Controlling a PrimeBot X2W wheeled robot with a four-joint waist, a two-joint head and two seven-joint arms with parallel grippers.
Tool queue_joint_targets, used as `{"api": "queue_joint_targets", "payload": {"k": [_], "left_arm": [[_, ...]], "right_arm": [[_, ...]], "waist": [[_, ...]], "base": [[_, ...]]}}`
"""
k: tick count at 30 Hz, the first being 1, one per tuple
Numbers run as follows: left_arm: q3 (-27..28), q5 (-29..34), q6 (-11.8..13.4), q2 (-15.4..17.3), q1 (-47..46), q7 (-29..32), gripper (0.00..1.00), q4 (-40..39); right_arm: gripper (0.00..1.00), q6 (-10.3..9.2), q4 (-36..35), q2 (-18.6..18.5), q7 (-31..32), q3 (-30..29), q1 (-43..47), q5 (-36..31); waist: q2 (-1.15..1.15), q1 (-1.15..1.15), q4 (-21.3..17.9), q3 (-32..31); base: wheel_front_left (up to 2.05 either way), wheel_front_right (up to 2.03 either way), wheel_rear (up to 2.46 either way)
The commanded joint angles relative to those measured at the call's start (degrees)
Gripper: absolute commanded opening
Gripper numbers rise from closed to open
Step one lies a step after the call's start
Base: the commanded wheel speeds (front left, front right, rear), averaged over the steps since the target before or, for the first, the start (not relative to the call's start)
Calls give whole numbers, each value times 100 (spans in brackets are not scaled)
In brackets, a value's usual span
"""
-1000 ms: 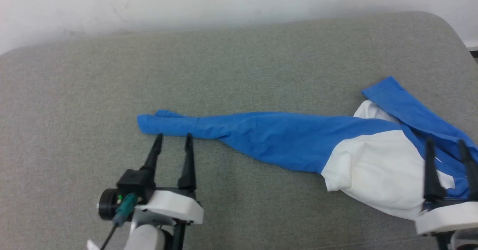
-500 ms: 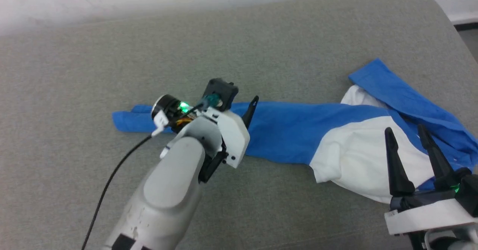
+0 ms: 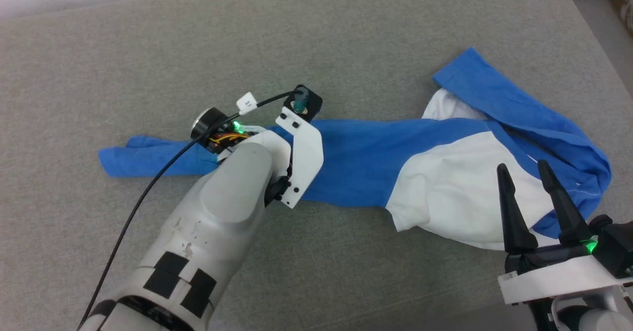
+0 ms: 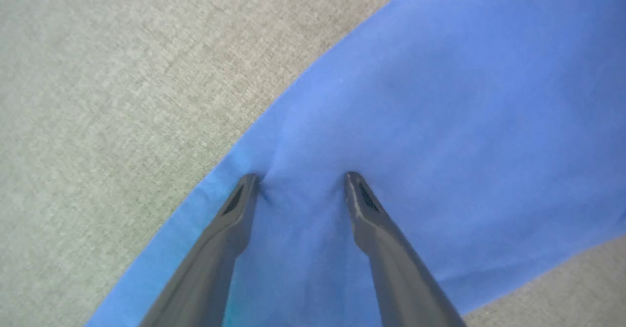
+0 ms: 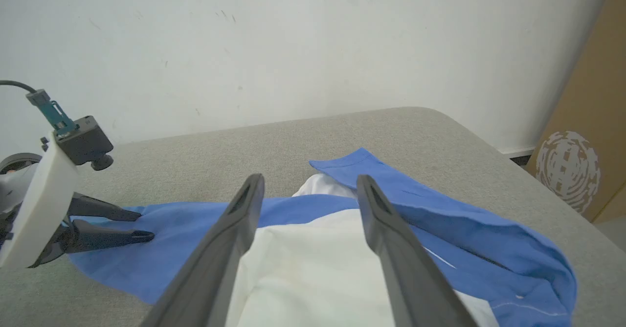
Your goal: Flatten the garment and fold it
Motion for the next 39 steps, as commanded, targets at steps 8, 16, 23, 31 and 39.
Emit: {"api": "queue_joint_targets", "payload": {"k": [8, 16, 23, 31, 39], "left_arm": [[-177, -356, 116, 87, 465, -789, 0, 39], [413, -688, 828, 509, 1293, -2203, 0, -1218], [1241, -1164, 1663, 1332, 2885, -2114, 0, -3073], [2227, -1661, 2776, 1910, 5074, -1674, 0, -4554], [2181, -1929, 2682, 1640, 5729, -1940, 100, -4975]], "right_arm": [[100, -5, 225, 18, 2, -95, -31, 270], [100, -5, 226, 18, 112, -325, 249, 322], [100, -5, 131, 18, 308, -370, 445, 314], [100, -5, 57, 18, 470, -338, 538, 264], [100, -5, 60, 18, 571, -374, 579, 208]], "waist": [[0, 0, 97, -210], [0, 0, 552, -663], [0, 0, 880, -939], [0, 0, 908, -1066], [0, 0, 880, -1104]], "base": [[0, 0, 0], [0, 0, 0], [0, 0, 0], [0, 0, 0], [0, 0, 0]]}}
